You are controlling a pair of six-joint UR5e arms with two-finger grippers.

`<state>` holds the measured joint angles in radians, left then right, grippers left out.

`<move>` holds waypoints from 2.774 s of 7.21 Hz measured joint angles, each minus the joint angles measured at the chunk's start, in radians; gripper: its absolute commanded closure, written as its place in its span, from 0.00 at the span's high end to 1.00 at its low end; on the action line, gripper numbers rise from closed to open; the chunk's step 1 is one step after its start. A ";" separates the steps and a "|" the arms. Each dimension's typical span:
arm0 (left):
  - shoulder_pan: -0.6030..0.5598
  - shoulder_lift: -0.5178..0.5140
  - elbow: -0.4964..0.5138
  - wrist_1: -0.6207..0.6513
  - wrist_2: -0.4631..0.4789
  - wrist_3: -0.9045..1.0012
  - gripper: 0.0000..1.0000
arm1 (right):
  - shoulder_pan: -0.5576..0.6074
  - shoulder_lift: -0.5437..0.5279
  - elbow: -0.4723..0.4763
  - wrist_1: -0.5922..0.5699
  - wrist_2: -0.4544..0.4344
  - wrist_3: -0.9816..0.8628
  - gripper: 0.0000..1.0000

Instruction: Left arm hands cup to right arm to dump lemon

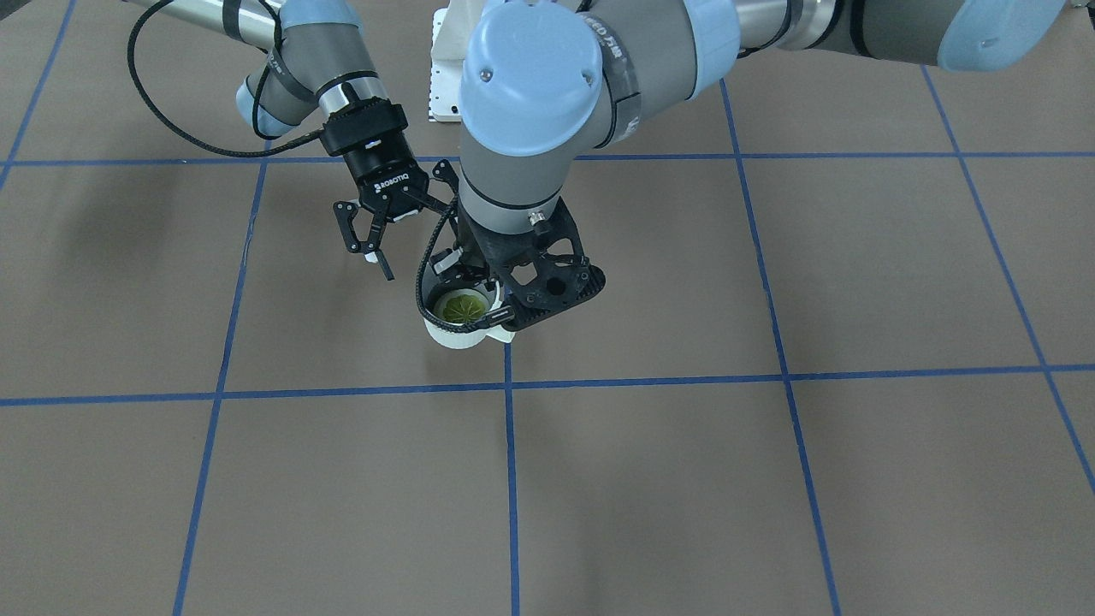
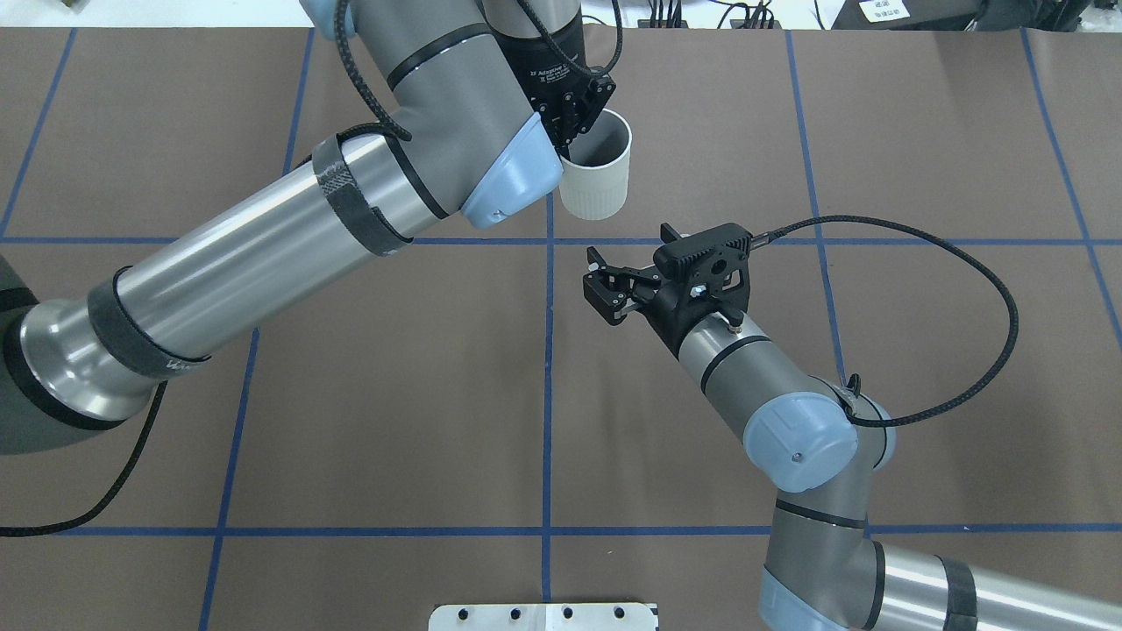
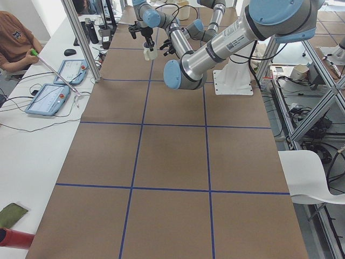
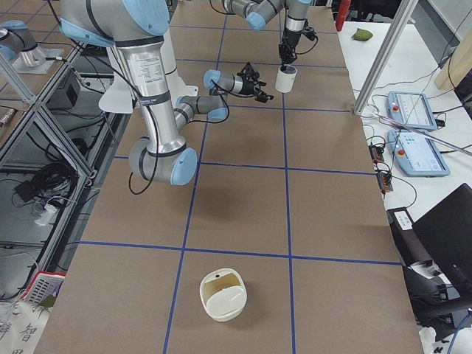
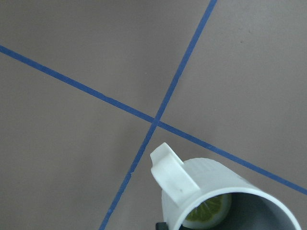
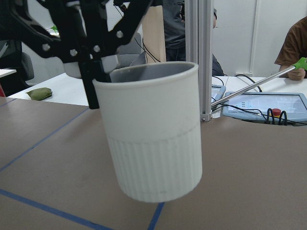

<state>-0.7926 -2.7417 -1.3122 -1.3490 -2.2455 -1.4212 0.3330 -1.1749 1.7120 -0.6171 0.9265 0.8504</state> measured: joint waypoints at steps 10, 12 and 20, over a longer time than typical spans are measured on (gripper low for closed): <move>0.064 -0.001 -0.011 0.005 0.021 -0.002 0.00 | -0.039 0.023 -0.044 0.003 -0.120 0.004 0.99; 0.070 0.000 -0.022 0.008 0.021 -0.004 0.00 | -0.042 0.024 -0.053 0.003 -0.129 0.003 0.99; 0.090 -0.002 -0.027 0.016 0.021 -0.010 0.00 | -0.051 0.038 -0.064 -0.002 -0.188 -0.024 0.99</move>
<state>-0.7027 -2.7440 -1.3391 -1.3334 -2.2243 -1.4310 0.2823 -1.1364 1.6480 -0.6194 0.7382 0.8268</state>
